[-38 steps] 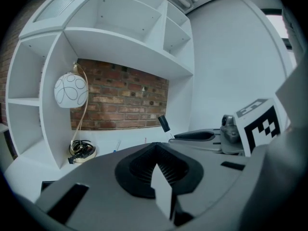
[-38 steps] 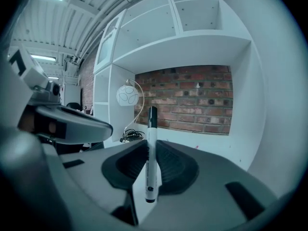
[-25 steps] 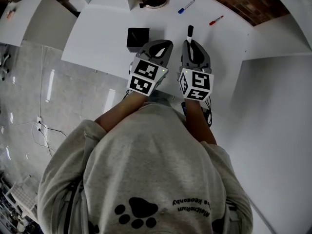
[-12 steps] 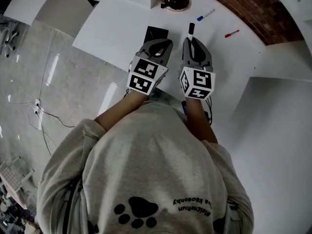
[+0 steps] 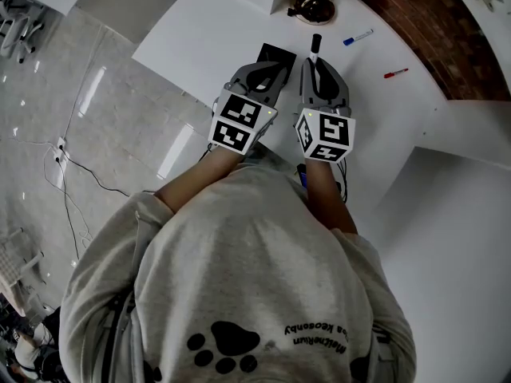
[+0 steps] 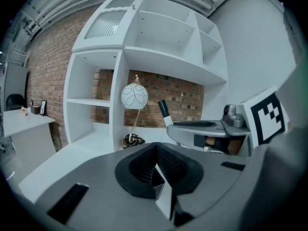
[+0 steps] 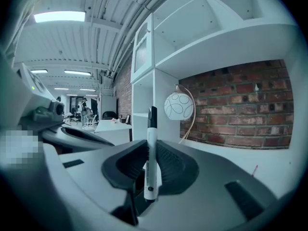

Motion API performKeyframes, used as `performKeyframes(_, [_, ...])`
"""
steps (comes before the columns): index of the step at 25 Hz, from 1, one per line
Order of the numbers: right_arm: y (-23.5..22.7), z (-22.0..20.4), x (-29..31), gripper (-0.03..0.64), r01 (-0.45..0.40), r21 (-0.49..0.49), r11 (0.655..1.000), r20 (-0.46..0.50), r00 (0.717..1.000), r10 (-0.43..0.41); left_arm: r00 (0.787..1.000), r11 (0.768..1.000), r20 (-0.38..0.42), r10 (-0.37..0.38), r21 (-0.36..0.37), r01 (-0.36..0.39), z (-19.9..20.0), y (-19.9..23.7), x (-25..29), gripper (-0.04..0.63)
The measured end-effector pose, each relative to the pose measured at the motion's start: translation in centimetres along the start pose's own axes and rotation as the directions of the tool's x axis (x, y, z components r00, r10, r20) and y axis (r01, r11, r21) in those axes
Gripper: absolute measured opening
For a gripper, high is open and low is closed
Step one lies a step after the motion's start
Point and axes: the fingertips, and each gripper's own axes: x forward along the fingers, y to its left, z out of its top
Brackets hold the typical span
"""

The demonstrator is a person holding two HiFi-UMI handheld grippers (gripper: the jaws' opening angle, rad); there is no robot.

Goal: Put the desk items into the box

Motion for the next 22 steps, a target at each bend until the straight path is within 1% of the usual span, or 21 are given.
performKeyframes(6, [1.4, -0.3, 2.1, 0.074, -0.061, 0.010, 0.998, -0.002, 0.998, 0.061, 0.998, 0.998, -0.010, 0.056, -0.023, -0.057, -0.5, 2.2, -0.7, 0.003])
performKeyframes(11, [2.2, -1.4, 4.4, 0.074, -0.112, 0.023, 0.993, -0.021, 0.993, 0.112, 0.992, 0.991, -0.026, 0.125, -0.036, -0.126, -1.3, 4.2, -1.8, 0.004])
performKeyframes(17, [3.3, -3.4, 7.0, 0.074, -0.164, -0.006, 0.986, -0.065, 0.984, 0.164, 0.979, 0.977, -0.052, 0.196, -0.075, -0.199, -2.7, 6.5, -3.0, 0.005])
performKeyframes(22, [4.3, -5.5, 8.4, 0.074, -0.202, -0.054, 0.978, -0.120, 0.973, 0.195, 0.968, 0.964, -0.069, 0.241, -0.099, -0.247, -3.5, 8.1, -4.0, 0.004])
